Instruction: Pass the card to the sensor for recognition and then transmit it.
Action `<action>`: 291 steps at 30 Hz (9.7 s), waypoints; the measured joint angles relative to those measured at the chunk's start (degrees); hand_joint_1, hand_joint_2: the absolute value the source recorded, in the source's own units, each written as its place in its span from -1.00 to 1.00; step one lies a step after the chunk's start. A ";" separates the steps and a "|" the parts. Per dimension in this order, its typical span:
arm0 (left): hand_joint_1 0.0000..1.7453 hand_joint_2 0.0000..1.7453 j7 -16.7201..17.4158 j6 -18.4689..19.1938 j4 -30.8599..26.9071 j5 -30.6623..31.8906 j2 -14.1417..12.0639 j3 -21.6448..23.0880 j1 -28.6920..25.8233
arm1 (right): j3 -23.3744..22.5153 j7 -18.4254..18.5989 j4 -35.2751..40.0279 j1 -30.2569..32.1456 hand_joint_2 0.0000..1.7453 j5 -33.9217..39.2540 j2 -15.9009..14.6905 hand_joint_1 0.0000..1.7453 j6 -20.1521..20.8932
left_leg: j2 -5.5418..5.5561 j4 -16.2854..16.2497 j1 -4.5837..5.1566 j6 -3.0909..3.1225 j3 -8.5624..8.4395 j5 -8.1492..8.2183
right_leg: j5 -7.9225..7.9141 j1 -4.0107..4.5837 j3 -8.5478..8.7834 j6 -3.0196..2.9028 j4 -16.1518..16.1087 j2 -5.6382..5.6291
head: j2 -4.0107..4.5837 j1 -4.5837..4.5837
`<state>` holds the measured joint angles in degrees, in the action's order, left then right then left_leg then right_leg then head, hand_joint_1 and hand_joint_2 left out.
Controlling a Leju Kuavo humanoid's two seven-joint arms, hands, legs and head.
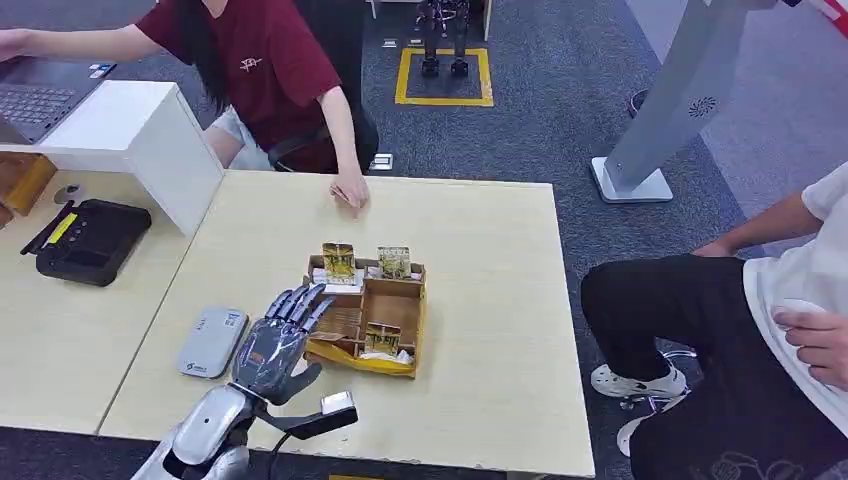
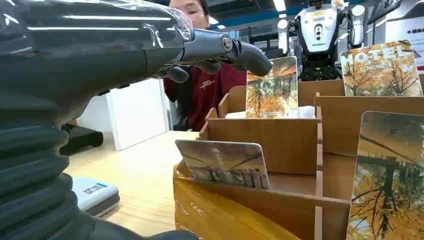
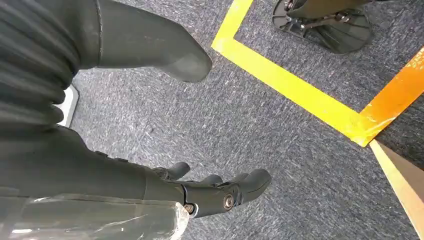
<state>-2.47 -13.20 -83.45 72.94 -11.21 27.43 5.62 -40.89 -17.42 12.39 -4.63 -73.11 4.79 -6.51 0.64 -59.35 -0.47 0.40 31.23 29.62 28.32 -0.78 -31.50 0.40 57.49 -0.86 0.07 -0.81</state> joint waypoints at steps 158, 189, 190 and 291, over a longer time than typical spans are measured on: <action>-1.00 1.00 -1.86 2.47 0.26 -5.16 -0.63 -1.86 0.82 | -0.02 0.39 0.00 0.07 1.00 -1.09 -0.26 -1.00 -0.11 | 0.00 0.00 0.00 0.00 0.01 0.00 | 0.00 0.00 -0.01 0.00 0.00 0.00 | 0.00 0.00; -1.00 1.00 -0.96 3.00 -0.37 -2.76 -1.53 -1.84 1.24 | -0.07 0.02 0.00 0.48 1.00 -0.79 -0.24 -1.00 -0.07 | 0.00 0.00 0.00 0.00 0.02 0.00 | 0.00 0.00 -0.02 0.00 0.00 0.00 | 0.00 0.00; -1.00 1.00 -1.35 3.54 -0.37 -3.32 -1.60 -1.84 1.26 | -0.07 0.02 0.00 0.50 1.00 -0.79 -0.24 -1.00 -0.05 | 0.00 0.00 0.00 0.00 0.02 0.00 | 0.00 0.00 -0.01 0.00 0.00 0.00 | 0.00 0.00; -1.00 1.00 -9.73 8.11 -19.45 -16.55 -11.13 -6.71 -9.15 | -1.86 0.44 0.00 1.59 1.00 -0.50 -0.28 -1.00 -0.98 | 0.00 0.02 -0.02 0.00 0.09 0.00 | 0.01 0.01 -0.06 0.00 0.01 0.00 | 0.00 0.00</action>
<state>-12.20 -5.09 -102.90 56.39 -22.34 20.72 -3.53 -42.75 -16.98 12.39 -3.04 -73.61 4.50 -7.50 0.64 -59.34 -0.49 0.40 31.32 29.61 28.34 -0.77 -31.56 0.41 57.50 -0.86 0.07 -0.81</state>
